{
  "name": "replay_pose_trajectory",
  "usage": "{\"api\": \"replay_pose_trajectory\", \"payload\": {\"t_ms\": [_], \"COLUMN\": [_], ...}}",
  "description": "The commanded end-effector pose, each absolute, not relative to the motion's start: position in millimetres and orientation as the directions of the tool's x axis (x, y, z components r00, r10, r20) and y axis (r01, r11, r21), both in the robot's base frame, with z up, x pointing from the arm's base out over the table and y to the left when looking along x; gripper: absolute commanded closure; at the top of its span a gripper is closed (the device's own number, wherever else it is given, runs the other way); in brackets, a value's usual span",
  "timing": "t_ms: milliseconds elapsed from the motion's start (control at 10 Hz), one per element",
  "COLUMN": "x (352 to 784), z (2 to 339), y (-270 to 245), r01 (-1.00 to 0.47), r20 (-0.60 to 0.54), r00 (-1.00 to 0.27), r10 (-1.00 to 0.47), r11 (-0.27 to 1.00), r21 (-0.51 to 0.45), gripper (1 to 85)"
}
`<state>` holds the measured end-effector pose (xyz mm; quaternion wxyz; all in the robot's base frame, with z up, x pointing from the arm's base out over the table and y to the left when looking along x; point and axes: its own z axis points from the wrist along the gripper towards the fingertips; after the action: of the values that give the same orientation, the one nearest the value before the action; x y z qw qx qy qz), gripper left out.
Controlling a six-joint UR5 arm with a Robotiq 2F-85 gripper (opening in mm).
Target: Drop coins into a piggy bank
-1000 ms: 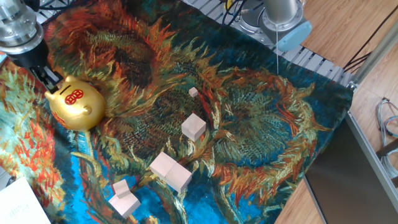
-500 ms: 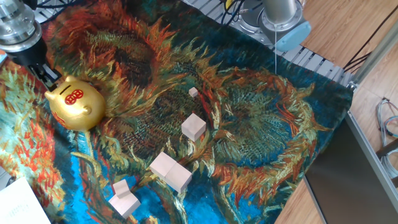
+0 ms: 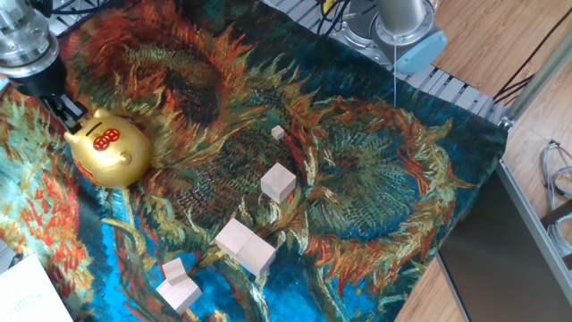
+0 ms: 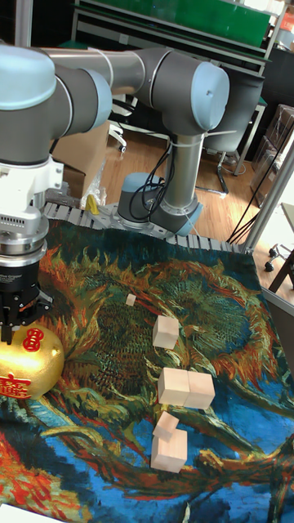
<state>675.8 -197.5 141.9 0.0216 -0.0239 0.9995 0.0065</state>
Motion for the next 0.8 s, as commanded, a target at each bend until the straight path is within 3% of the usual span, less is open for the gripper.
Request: {"api": "replay_pose_trajectory", "payload": {"t_ms": [0,700], "x": [677.8,675.2], "z": [139.6,131.2], "y": [-194.8,-195.7], "r01": [-0.049,-0.049], "r20": [-0.051,-0.062], "r00": [-0.998,-0.997], "r10": [-0.047,-0.047], "r11": [0.998,0.998], "r21": [0.029,0.035], "gripper": [84.3,84.3]}}
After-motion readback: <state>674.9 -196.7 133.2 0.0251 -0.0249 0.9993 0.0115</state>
